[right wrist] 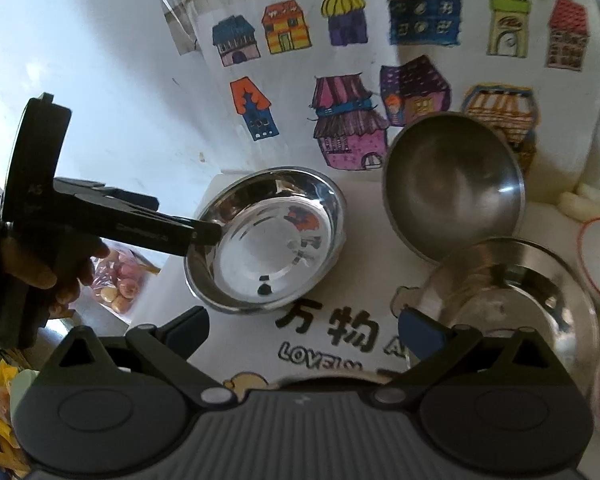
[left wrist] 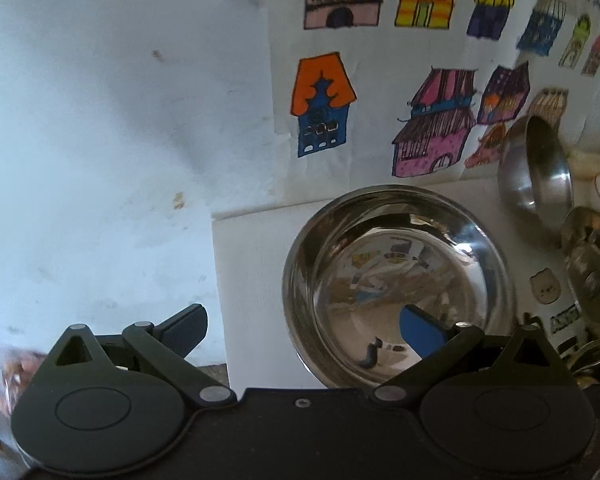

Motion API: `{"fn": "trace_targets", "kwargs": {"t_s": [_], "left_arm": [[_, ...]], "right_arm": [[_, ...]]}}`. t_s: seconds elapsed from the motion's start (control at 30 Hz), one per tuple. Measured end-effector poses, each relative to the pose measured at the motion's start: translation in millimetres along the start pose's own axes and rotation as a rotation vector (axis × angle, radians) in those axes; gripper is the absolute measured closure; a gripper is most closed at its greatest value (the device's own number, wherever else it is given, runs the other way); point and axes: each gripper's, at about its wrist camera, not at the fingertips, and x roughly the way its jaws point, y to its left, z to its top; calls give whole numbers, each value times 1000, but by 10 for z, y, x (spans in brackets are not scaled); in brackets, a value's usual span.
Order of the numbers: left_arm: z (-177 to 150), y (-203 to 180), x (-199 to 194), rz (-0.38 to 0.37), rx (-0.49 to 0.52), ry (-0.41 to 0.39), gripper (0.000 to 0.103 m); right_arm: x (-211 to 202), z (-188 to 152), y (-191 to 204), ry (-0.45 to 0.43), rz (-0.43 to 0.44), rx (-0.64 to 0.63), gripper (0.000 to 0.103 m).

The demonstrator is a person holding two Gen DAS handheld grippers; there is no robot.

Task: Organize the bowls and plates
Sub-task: 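Move both grippers to opposite rims of the large stainless plate, then close both grippers on the rim of the large stainless plate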

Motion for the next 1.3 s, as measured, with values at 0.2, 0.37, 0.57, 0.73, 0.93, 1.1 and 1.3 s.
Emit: {"fn": "trace_targets", "kwargs": {"t_s": [0.2,0.37,0.57,0.73,0.93,1.1,1.3], "left_arm": [[67,-7,161,-24,66,31,3],[89,-47,275,-32,99,69,12],[96,-50,337,-58,99,89,21],[112,-31,396,-80,82,99,29],[102,81,439,-115,36,121,56],[87,117,461,-123,7,123,67],[57,197,416,-126,-29,126,82]], "right_arm": [[240,73,29,22,7,24,6],[416,150,30,41,7,71,17],[592,209,22,70,-9,101,32],[697,224,8,90,-23,122,40],[735,208,-16,93,-35,153,59],[764,215,-51,93,-41,172,75],[762,200,-84,93,-45,185,82]]}}
